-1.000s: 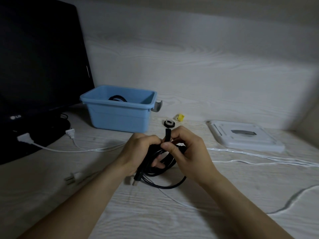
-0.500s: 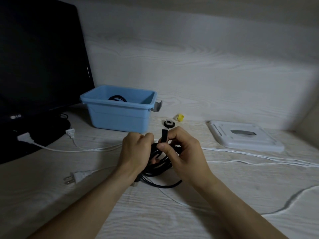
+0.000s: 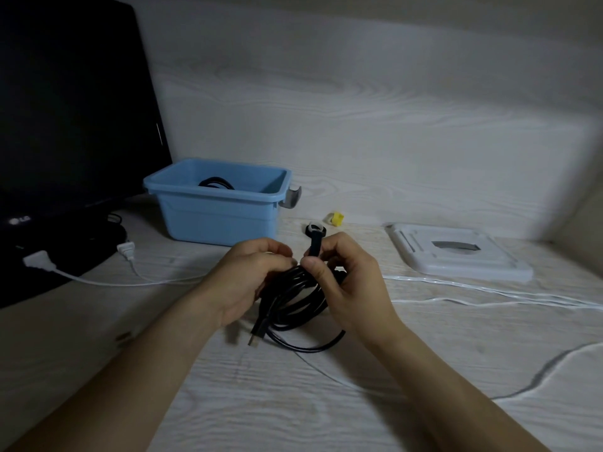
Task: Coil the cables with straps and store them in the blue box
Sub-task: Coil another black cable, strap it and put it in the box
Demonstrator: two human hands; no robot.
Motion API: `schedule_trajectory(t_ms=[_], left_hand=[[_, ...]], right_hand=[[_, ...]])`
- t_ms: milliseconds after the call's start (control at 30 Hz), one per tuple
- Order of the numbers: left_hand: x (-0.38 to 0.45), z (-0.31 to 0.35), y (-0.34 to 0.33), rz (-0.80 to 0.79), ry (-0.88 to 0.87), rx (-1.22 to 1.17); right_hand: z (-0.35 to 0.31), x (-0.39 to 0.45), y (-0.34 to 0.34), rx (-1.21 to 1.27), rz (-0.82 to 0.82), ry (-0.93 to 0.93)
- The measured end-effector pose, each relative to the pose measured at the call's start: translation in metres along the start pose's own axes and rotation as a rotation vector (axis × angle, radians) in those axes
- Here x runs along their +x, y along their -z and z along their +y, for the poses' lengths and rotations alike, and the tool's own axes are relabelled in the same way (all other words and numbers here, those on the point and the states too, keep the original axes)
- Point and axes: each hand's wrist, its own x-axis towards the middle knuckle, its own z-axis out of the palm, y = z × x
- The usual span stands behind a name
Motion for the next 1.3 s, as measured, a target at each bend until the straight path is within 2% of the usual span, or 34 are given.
schedule_trajectory(t_ms=[200, 367, 633, 967, 1133, 1300], left_hand=[[0.0, -0.001, 0.004, -0.009, -0.076, 0.001], [-0.002, 0.002, 0.011, -0.068, -0.026, 0.02], [-0.002, 0.002, 0.016, -0.096, 0.058, 0.001], [-0.003, -0.001, 0.016, -0.07, 0.056, -0.032], [-0.002, 0.0, 0.015, -0.043, -0.034, 0.078], [-0.008, 0.008, 0.008, -0.095, -0.249, 0.31]], right_hand=[[-0.001, -0.001, 0.002, -0.081, -0.043, 0.024], [-0.005, 0.0, 0.004, -0.139, -0.128, 0.084], [-0.004, -0.001, 0.002, -0.134, -0.114, 0.128], [-0.003, 0.0, 0.002, -0.133, -0.103, 0.149], [0.0, 0.0, -0.001, -0.14, -0.064, 0.169], [0.003, 0.001, 0.0, -0.162, 0.025, 0.152]])
